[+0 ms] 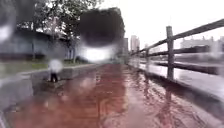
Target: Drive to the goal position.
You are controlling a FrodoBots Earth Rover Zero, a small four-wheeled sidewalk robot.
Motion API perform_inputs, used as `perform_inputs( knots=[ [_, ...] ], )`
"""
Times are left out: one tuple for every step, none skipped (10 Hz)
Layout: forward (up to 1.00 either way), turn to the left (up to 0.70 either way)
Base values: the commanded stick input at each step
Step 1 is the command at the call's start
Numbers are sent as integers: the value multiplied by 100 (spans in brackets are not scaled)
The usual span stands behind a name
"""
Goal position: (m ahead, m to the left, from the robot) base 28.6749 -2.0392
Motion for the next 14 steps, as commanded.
perform_inputs(
  knots=[
    [100, 17],
    [100, 3],
    [100, 1],
    [100, 1],
    [100, 1],
    [100, 1],
    [100, 1],
    [100, 1],
    [100, 1],
    [100, 1],
    [100, 1],
    [100, 1],
    [100, 1],
    [100, 1]
  ],
)
